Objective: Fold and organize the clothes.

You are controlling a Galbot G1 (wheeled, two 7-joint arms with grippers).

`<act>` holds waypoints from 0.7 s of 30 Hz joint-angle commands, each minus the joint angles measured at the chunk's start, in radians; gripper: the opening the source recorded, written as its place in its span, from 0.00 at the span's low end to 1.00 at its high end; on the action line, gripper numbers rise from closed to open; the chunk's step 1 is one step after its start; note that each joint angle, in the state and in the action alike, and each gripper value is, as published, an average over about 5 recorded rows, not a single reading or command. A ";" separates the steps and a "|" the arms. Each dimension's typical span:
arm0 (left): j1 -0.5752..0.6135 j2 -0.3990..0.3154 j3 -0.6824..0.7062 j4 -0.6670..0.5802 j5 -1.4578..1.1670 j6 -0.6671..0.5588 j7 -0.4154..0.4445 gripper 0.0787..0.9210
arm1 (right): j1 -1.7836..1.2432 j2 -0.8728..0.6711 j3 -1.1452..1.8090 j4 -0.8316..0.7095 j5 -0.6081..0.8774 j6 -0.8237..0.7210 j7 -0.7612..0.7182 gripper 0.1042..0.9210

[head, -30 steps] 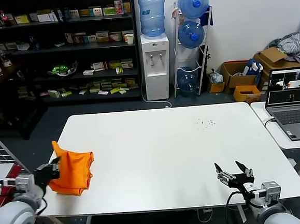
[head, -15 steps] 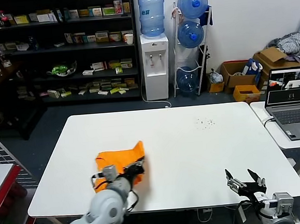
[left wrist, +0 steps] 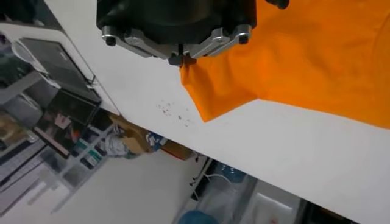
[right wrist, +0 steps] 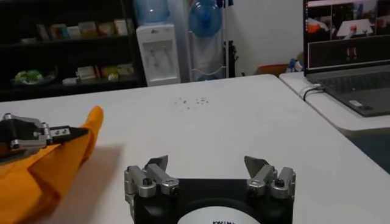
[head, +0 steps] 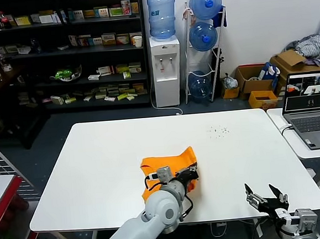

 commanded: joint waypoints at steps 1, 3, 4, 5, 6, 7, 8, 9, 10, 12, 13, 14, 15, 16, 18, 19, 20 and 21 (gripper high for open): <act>-0.054 -0.103 0.069 0.072 0.028 0.005 -0.015 0.02 | -0.002 0.003 0.006 -0.002 0.004 0.000 0.000 0.88; -0.054 -0.104 0.069 0.076 0.035 0.002 -0.013 0.02 | 0.001 0.001 0.004 -0.003 0.006 0.000 0.000 0.88; -0.054 -0.104 0.069 0.077 0.036 0.001 -0.012 0.02 | 0.002 0.001 0.003 -0.003 0.006 0.000 0.000 0.88; -0.054 -0.105 0.069 0.078 0.037 -0.001 -0.012 0.02 | 0.003 0.000 0.002 -0.003 0.007 0.000 -0.001 0.88; -0.054 -0.105 0.068 0.079 0.040 -0.003 -0.011 0.02 | 0.004 0.000 0.001 -0.003 0.008 0.000 -0.002 0.88; -0.054 -0.106 0.066 0.081 0.045 -0.005 -0.009 0.02 | 0.005 -0.001 0.000 -0.004 0.008 0.001 -0.003 0.88; -0.054 -0.108 0.064 0.083 0.052 -0.008 -0.007 0.02 | 0.006 0.000 0.000 -0.005 0.008 0.005 -0.007 0.88; -0.052 -0.109 0.060 0.084 0.060 -0.011 -0.003 0.02 | 0.007 0.000 -0.001 -0.006 0.007 0.011 -0.015 0.88; -0.050 -0.110 0.054 0.083 0.066 -0.013 0.001 0.02 | 0.009 0.000 -0.001 -0.008 0.005 0.021 -0.025 0.88; -0.039 -0.109 0.036 0.071 0.073 -0.017 0.009 0.04 | 0.014 0.001 -0.001 -0.015 0.001 0.047 -0.054 0.88; -0.029 -0.106 0.022 0.056 0.073 -0.018 0.013 0.07 | 0.019 0.000 0.001 -0.020 -0.004 0.055 -0.074 0.88; -0.015 -0.100 0.006 0.031 0.074 -0.019 0.018 0.09 | 0.026 -0.001 0.003 -0.028 -0.010 0.060 -0.099 0.88; 0.001 -0.090 -0.011 0.003 0.075 -0.021 0.025 0.12 | 0.033 -0.003 0.005 -0.036 -0.017 0.064 -0.124 0.88; 0.023 -0.073 -0.032 -0.039 0.077 -0.025 0.037 0.16 | 0.042 -0.005 0.009 -0.047 -0.026 0.067 -0.154 0.88; 0.082 -0.016 -0.088 -0.132 0.079 -0.036 0.073 0.22 | 0.060 -0.013 0.019 -0.075 -0.044 0.080 -0.214 0.88; 0.127 0.028 -0.129 -0.179 0.082 -0.047 0.107 0.26 | 0.071 -0.017 0.026 -0.095 -0.050 0.098 -0.242 0.88; 0.182 0.081 -0.179 -0.227 0.094 -0.064 0.151 0.29 | 0.085 -0.022 0.036 -0.125 -0.054 0.123 -0.274 0.88; 0.243 0.134 -0.233 -0.261 0.113 -0.084 0.204 0.33 | 0.098 -0.025 0.046 -0.152 -0.053 0.150 -0.300 0.88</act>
